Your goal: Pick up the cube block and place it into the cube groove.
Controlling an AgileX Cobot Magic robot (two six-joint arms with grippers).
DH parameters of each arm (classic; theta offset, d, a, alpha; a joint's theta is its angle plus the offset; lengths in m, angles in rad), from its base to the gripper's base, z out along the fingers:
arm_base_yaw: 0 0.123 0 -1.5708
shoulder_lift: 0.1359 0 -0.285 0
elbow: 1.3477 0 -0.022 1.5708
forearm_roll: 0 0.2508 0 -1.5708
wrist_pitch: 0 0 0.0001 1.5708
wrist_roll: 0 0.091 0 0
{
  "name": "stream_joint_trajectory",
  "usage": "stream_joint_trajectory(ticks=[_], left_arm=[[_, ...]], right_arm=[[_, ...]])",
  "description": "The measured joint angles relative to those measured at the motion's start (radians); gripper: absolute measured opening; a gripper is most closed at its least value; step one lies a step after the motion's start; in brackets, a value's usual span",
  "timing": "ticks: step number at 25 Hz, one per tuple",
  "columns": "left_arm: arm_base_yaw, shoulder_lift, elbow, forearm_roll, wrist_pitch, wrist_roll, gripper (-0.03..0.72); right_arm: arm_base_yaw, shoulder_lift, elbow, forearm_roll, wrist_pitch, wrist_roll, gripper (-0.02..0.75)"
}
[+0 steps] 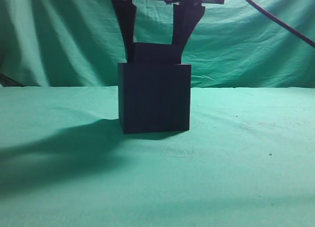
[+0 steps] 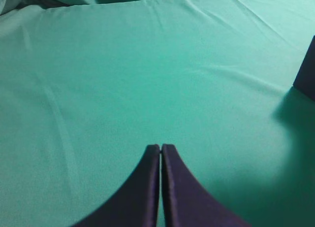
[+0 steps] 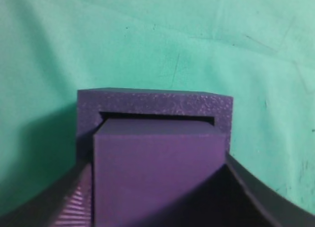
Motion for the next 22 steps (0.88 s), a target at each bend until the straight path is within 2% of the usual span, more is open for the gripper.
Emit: stream_joint_trajectory(ticks=[2,3,5,6,10,14,19,22], left_arm=[[0.0,0.0,0.0,0.0,0.0,0.0,0.0],[0.0,0.0,0.0,0.0,0.0,0.0,0.0],[0.0,0.0,0.0,0.0,0.0,0.0,0.0],[0.0,0.0,0.0,0.0,0.0,0.0,0.0],[0.0,0.0,0.0,0.0,0.0,0.0,0.0],[0.0,0.0,0.0,0.0,0.0,0.0,0.0],[0.0,0.0,0.0,0.0,0.0,0.0,0.0],[0.0,0.0,0.0,0.0,0.0,0.0,0.0]], right_arm=[[0.0,0.0,0.0,-0.002,-0.001,-0.017,0.428],[0.0,0.0,0.0,-0.002,0.004,-0.022,0.512],[0.0,0.0,-0.007,-0.002,0.016,-0.04,0.601],[0.0,0.0,-0.018,-0.002,0.031,-0.049,0.622],[0.0,0.002,-0.101,-0.014,0.124,-0.076,0.61],[0.0,0.002,-0.23,-0.052,0.194,-0.106,0.421],[0.0,-0.102,-0.265,-0.044,0.209,-0.136,0.094],[0.0,-0.207,-0.266,-0.03,0.215,-0.154,0.0]])
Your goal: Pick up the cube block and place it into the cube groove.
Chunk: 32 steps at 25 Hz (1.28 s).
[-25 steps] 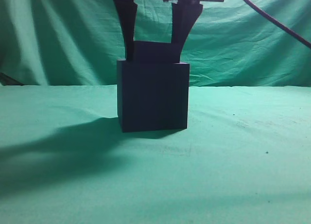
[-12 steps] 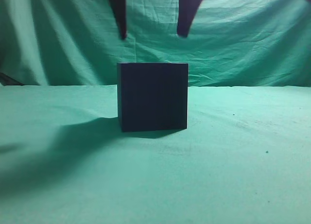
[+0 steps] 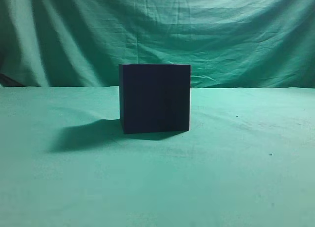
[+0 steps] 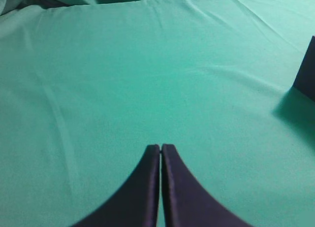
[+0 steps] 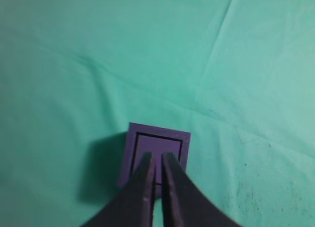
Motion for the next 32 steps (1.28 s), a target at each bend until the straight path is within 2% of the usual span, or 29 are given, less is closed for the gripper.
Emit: stream_joint_trajectory(ticks=[6,16,24,32], left_arm=[[0.0,0.0,0.0,0.0,0.0,0.0,0.0],[0.0,0.0,0.0,0.0,0.0,0.0,0.0],[0.0,0.0,0.0,0.0,0.0,0.0,0.0],[0.0,0.0,0.0,0.0,0.0,0.0,0.0]], right_arm=[[0.0,-0.257,0.074,0.055,0.007,-0.051,0.0],[0.0,-0.734,0.543,0.061,0.014,-0.082,0.0],[0.0,-1.02,0.856,0.075,-0.163,-0.124,0.0],[0.0,-1.121,0.892,0.06,-0.153,-0.207,0.0]])
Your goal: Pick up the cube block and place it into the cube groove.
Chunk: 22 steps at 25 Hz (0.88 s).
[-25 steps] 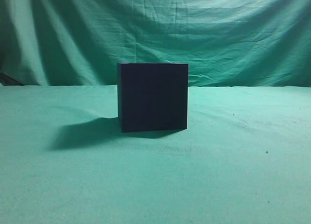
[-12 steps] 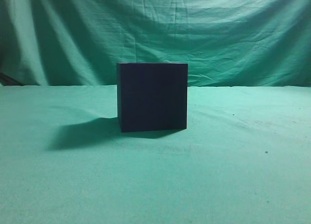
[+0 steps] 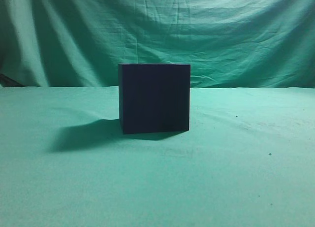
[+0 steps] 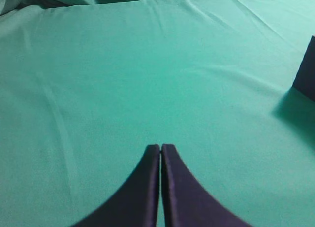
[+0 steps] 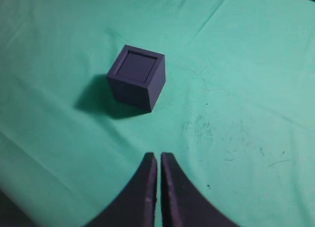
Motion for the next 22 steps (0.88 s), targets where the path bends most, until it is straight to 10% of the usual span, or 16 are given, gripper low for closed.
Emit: stream_joint_trajectory(ticks=[9,22], left_arm=[[0.0,0.0,0.0,0.0,0.0,0.0,0.0],[0.0,0.0,0.0,0.0,0.0,0.0,0.0]], right_arm=[[-0.027,-0.02,0.052,0.072,-0.138,-0.23,0.0],[-0.576,-0.33,0.527,0.159,-0.534,-0.24,0.0]])
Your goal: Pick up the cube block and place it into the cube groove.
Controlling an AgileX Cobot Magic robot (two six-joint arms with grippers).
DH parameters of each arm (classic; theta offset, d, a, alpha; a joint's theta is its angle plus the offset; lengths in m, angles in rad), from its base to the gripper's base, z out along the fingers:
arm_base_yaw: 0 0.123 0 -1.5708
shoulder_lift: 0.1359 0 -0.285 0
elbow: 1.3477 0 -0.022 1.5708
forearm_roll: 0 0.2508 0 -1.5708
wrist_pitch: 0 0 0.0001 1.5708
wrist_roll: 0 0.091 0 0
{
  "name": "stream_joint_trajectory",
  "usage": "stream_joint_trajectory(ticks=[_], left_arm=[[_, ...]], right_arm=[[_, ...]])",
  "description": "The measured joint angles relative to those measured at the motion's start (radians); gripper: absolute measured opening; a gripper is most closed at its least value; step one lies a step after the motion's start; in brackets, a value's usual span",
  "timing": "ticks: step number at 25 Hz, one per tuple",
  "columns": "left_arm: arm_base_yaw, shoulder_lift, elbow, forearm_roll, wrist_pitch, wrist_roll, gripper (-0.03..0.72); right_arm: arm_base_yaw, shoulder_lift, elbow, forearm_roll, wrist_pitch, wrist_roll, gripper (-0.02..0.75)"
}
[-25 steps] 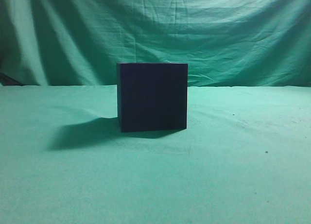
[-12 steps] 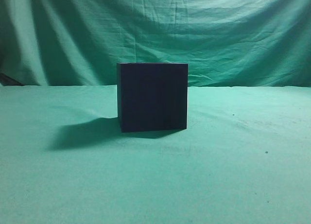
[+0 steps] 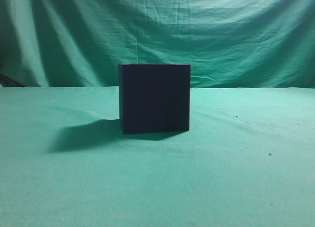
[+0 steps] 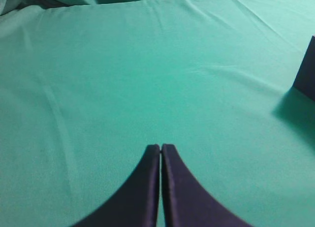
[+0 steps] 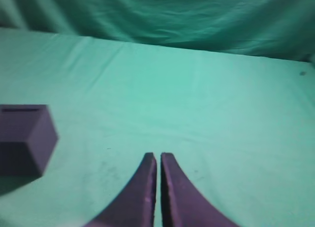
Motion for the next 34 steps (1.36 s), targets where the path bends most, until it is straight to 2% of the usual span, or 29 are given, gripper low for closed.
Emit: stream_joint_trajectory(ticks=[5,9,14,17,18,34], left_arm=[[0.0,0.0,0.0,0.0,0.0,0.0,0.0],[0.0,0.0,0.0,0.0,0.0,0.0,0.0],[0.0,0.0,0.0,0.0,0.0,0.0,0.0],[0.0,0.0,0.0,0.0,0.0,0.0,0.0],[0.0,0.0,0.0,0.0,0.0,0.0,0.0],[0.0,0.0,0.0,0.0,0.0,0.0,0.0]], right_arm=[[-0.109,-0.157,0.18,0.001,-0.101,0.0,0.0],[-0.145,-0.256,0.295,0.001,-0.134,0.0,0.0],[-0.169,-0.265,0.406,0.002,-0.158,0.0,0.0],[-0.17,-0.265,0.411,0.002,-0.163,0.0,0.0],[-0.17,-0.265,0.411,0.002,-0.165,0.0,0.05],[-0.17,-0.265,0.411,0.002,-0.169,0.0,0.05]])
